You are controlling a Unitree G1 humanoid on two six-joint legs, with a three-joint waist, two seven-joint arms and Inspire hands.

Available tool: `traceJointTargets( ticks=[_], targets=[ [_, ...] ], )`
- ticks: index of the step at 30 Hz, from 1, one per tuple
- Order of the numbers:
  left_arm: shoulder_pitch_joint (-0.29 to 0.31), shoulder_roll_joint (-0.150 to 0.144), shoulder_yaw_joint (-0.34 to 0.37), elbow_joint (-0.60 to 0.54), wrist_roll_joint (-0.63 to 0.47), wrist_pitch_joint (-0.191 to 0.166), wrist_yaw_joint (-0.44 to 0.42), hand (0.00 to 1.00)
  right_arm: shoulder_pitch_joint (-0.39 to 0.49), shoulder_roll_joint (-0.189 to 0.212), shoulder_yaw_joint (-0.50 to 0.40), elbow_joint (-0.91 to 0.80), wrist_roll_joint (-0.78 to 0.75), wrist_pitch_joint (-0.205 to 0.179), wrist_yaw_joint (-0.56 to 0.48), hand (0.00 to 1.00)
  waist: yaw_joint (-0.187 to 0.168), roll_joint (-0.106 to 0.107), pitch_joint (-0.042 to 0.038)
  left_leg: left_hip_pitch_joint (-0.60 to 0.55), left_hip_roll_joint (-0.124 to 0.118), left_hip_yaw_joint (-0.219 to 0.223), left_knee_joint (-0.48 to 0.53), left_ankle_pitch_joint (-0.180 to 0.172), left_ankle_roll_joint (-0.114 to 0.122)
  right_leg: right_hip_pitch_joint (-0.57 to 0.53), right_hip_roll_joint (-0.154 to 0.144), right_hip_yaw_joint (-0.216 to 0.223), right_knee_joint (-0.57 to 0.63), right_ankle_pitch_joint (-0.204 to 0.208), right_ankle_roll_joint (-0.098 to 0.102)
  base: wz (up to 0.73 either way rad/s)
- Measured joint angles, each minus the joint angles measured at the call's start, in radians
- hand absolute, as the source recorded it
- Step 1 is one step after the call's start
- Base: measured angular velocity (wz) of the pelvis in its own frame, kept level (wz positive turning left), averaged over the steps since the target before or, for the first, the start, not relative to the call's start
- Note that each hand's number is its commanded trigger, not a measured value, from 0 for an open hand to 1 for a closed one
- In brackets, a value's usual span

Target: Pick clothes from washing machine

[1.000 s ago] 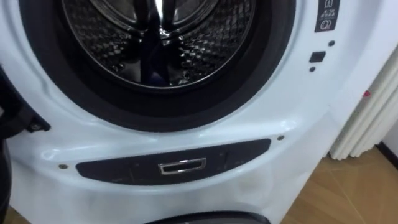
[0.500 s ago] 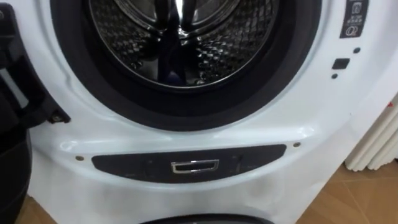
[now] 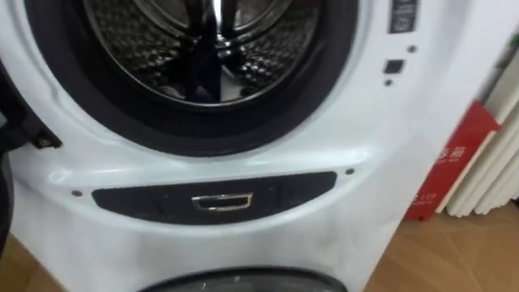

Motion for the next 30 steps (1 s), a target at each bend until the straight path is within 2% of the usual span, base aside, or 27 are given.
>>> traceJointTargets(
  ticks=[1,2,3,4,5,6,7,9,10,11,12,13,14,15,16,17,18,19,20,22,24,26,30],
  targets=[
    [-0.029,-0.002,-0.016,-0.010,-0.001,-0.001,-0.002,0.00,-0.003,-0.004,-0.011,-0.001,0.012,-0.007,0.000,0.00,-0.020,0.016,0.0028,0.039,0.001,-0.043,-0.075,-0.014,-0.022,-0.031,0.000,-0.028,0.019,0.001,0.000,0.49],
    [-0.072,-0.005,-0.028,-0.015,0.000,-0.004,-0.007,0.00,-0.003,-0.006,-0.021,-0.006,0.034,-0.017,-0.001,0.00,-0.022,0.027,0.0030,0.087,0.003,-0.068,-0.172,-0.031,-0.045,-0.069,0.000,-0.045,0.046,0.001,0.000,0.45],
    [-0.092,-0.006,-0.036,-0.018,0.000,-0.005,-0.010,0.00,-0.005,-0.006,-0.024,-0.006,0.036,-0.018,-0.002,0.00,-0.021,0.029,0.0020,0.113,0.008,-0.074,-0.227,-0.040,-0.054,-0.091,-0.001,-0.049,0.060,0.002,0.002,0.28],
    [-0.126,-0.005,-0.054,-0.027,0.000,-0.009,-0.012,0.00,-0.015,-0.005,-0.029,-0.011,0.037,-0.018,-0.001,0.00,-0.022,0.031,0.0026,0.159,0.020,-0.069,-0.344,-0.106,-0.067,-0.126,-0.003,-0.059,0.079,0.013,0.005,0.16],
    [-0.154,-0.005,-0.079,-0.029,-0.001,-0.017,-0.015,0.00,-0.023,-0.006,-0.028,-0.019,0.036,-0.018,-0.006,0.00,-0.022,0.036,0.0053,0.188,0.026,-0.069,-0.445,-0.156,-0.064,-0.154,-0.006,-0.074,0.085,0.035,0.007,0.18],
    [-0.170,-0.006,-0.089,-0.030,0.000,-0.021,-0.016,0.00,-0.029,-0.005,-0.028,-0.020,0.034,-0.018,-0.011,0.00,-0.024,0.039,0.0062,0.194,0.027,-0.068,-0.485,-0.175,-0.060,-0.169,-0.009,-0.080,0.086,0.046,0.012,0.15],
    [-0.193,-0.006,-0.118,-0.040,-0.005,-0.026,-0.017,0.00,-0.037,-0.005,-0.029,-0.019,0.031,-0.015,-0.021,0.00,-0.029,0.045,0.0065,0.198,0.026,-0.058,-0.565,-0.204,-0.048,-0.199,-0.015,-0.085,0.085,0.077,0.019,0.08],
    [-0.209,-0.009,-0.139,-0.045,-0.009,-0.038,-0.021,0.00,-0.033,-0.004,-0.044,-0.032,0.028,-0.005,-0.026,0.00,-0.027,0.044,0.0053,0.194,-0.004,-0.036,-0.636,-0.221,-0.015,-0.239,-0.039,-0.074,0.080,0.131,0.036,-0.05],
    [-0.203,-0.011,-0.138,-0.033,-0.009,-0.042,-0.025,0.00,-0.023,0.000,-0.067,-0.039,0.026,-0.003,-0.027,0.00,-0.020,0.032,-0.0005,0.180,-0.040,-0.031,-0.644,-0.202,0.036,-0.246,-0.061,-0.055,0.050,0.176,0.054,-0.25],
    [-0.188,-0.011,-0.137,-0.027,-0.010,-0.043,-0.031,0.00,-0.014,-0.002,-0.071,-0.052,0.027,0.000,-0.028,0.00,-0.013,0.027,-0.0057,0.170,-0.071,-0.011,-0.644,-0.184,0.065,-0.237,-0.076,-0.030,0.003,0.232,0.071,-0.29],
    [-0.171,-0.010,-0.136,-0.026,-0.011,-0.045,-0.034,0.00,-0.005,-0.003,-0.071,-0.063,0.027,0.002,-0.031,0.00,-0.014,0.027,-0.0058,0.168,-0.084,-0.004,-0.644,-0.178,0.076,-0.229,-0.082,-0.018,-0.024,0.259,0.077,-0.33],
    [-0.131,-0.006,-0.136,-0.023,-0.020,-0.052,-0.037,0.00,0.011,-0.003,-0.070,-0.078,0.029,0.002,-0.035,0.00,-0.014,0.021,-0.0100,0.157,-0.117,0.022,-0.643,-0.161,0.104,-0.224,-0.098,0.007,-0.066,0.311,0.095,-0.30],
    [-0.102,-0.001,-0.137,-0.004,-0.043,-0.058,-0.037,0.00,0.013,-0.004,-0.070,-0.079,0.040,0.002,-0.042,0.00,-0.015,0.017,-0.0094,0.150,-0.142,0.052,-0.640,-0.148,0.125,-0.223,-0.120,0.024,-0.085,0.349,0.117,-0.21],
    [-0.091,0.000,-0.137,0.010,-0.056,-0.057,-0.037,0.00,0.017,-0.004,-0.071,-0.079,0.047,0.002,-0.046,0.00,-0.021,0.016,-0.0104,0.145,-0.148,0.070,-0.637,-0.144,0.130,-0.223,-0.134,0.024,-0.068,0.344,0.126,0.09],
    [-0.070,0.002,-0.137,0.029,-0.067,-0.056,-0.037,0.00,0.024,-0.006,-0.082,-0.079,0.070,0.002,-0.054,0.00,-0.032,0.018,-0.0066,0.143,-0.147,0.111,-0.639,-0.129,0.133,-0.224,-0.163,0.020,0.027,0.275,0.147,0.38],
    [-0.049,0.003,-0.137,0.030,-0.075,-0.056,-0.037,0.00,0.027,-0.009,-0.091,-0.079,0.079,0.003,-0.059,0.00,-0.039,0.022,-0.0094,0.140,-0.146,0.116,-0.649,-0.112,0.135,-0.210,-0.178,0.025,0.131,0.195,0.159,0.42],
    [-0.044,0.005,-0.137,0.030,-0.076,-0.056,-0.037,0.00,0.027,-0.012,-0.087,-0.079,0.079,0.003,-0.062,0.00,-0.038,0.023,-0.0097,0.140,-0.146,0.116,-0.652,-0.104,0.136,-0.193,-0.184,0.031,0.173,0.158,0.158,0.46],
    [-0.040,0.009,-0.133,0.031,-0.076,-0.057,-0.037,0.00,0.028,-0.015,-0.076,-0.079,0.077,0.002,-0.066,0.00,-0.037,0.022,-0.0095,0.138,-0.144,0.120,-0.662,-0.089,0.141,-0.148,-0.199,0.033,0.234,0.090,0.168,0.47],
    [-0.038,0.011,-0.125,0.031,-0.076,-0.061,-0.036,0.00,0.031,-0.016,-0.074,-0.078,0.073,-0.001,-0.065,0.00,-0.034,0.016,-0.0100,0.136,-0.142,0.138,-0.678,-0.072,0.135,-0.093,-0.210,0.037,0.260,0.039,0.175,0.44],
    [-0.036,0.013,-0.111,0.031,-0.082,-0.066,-0.036,0.00,0.031,-0.015,-0.066,-0.078,0.072,-0.007,-0.063,0.00,-0.024,-0.007,-0.0120,0.137,-0.151,0.160,-0.698,-0.050,0.121,-0.012,-0.214,0.054,0.222,-0.016,0.189,0.09],
    [-0.035,0.013,-0.104,0.032,-0.091,-0.067,-0.036,0.00,0.032,-0.014,-0.053,-0.077,0.071,-0.009,-0.063,0.00,0.001,-0.019,-0.0114,0.136,-0.159,0.175,-0.702,-0.038,0.110,0.027,-0.199,0.063,0.100,-0.026,0.193,-0.38],
    [-0.035,0.002,-0.064,0.041,-0.092,-0.075,-0.036,0.00,0.032,-0.015,-0.024,-0.078,0.072,-0.011,-0.059,0.00,0.037,-0.019,-0.0124,0.131,-0.142,0.209,-0.709,-0.029,0.095,0.038,-0.168,0.087,0.010,-0.003,0.171,-0.53],
    [-0.035,0.003,-0.036,0.065,-0.138,-0.099,-0.034,0.00,0.031,-0.012,-0.008,-0.078,0.034,-0.019,-0.052,0.00,0.041,-0.036,-0.0162,0.130,-0.127,0.215,-0.710,-0.017,0.079,0.041,-0.143,0.085,-0.025,0.017,0.153,-0.10]
  ],
)
